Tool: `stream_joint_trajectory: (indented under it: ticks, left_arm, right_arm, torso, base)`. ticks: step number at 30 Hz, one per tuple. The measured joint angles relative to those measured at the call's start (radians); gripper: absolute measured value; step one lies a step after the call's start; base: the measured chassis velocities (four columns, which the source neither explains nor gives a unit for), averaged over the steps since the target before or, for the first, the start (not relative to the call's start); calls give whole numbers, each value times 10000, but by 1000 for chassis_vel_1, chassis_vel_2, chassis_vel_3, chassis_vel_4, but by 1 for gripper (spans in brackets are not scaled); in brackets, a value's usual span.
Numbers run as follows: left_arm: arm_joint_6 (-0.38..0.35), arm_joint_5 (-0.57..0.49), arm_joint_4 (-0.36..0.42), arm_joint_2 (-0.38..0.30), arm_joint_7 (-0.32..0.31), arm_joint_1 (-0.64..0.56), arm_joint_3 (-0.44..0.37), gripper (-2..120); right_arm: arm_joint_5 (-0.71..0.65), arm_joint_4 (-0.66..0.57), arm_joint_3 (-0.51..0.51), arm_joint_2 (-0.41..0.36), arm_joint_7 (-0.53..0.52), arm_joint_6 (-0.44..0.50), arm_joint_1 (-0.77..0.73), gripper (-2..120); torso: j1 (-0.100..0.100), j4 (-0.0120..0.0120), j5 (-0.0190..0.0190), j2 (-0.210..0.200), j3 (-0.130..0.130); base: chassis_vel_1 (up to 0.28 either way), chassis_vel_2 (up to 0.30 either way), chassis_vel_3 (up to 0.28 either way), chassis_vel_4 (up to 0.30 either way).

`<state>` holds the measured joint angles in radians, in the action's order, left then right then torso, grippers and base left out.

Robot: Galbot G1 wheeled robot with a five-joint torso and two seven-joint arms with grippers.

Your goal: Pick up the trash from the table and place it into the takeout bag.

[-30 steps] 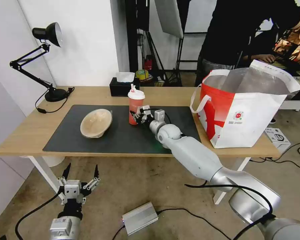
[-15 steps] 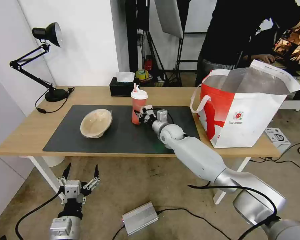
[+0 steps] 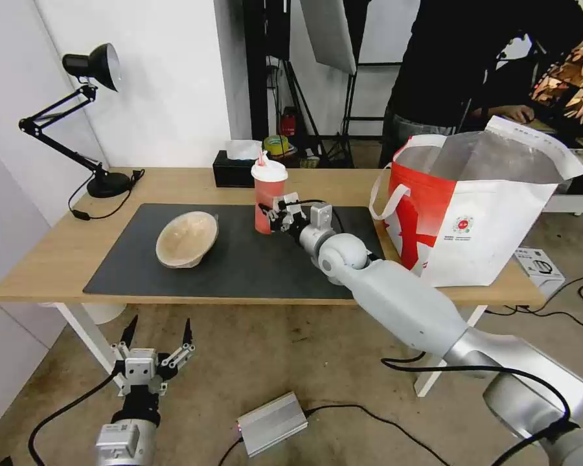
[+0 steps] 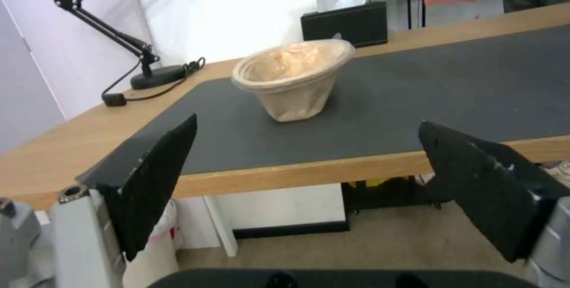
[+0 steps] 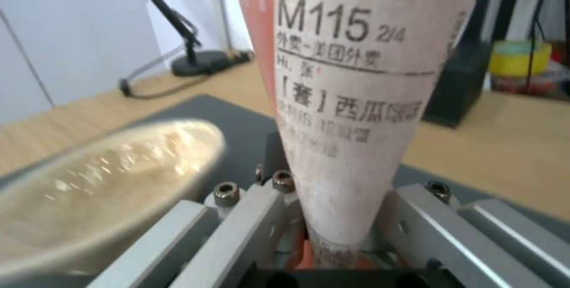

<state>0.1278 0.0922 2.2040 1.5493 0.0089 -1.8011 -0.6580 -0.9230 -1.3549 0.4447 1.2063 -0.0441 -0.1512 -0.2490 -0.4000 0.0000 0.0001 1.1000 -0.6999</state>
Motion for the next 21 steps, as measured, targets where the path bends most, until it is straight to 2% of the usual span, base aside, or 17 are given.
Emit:
stream_joint_trajectory:
  ticks: [3, 12, 21]
  left_arm:
    - [-3, 23, 47, 7, 2, -42, 11, 100]
    - [-3, 31, 63, 12, 4, -64, 1, 100]
    - [-3, 34, 61, 14, 4, -56, 7, 100]
  right_arm:
    - [-311, -855, 133, -409, -45, -301, 428, 4]
    - [-805, -2057, 85, -1045, -9, -835, 1235, 4]
    - [-919, -2301, 75, -1705, 406, -1011, 2200, 4]
  torso:
    - [0, 0, 0, 0, 0]
    - [0, 0, -1, 0, 0]
    - [0, -1, 0, 0, 0]
  base:
    - [0, 0, 0, 0]
    - [0, 0, 0, 0]
    - [0, 0, 0, 0]
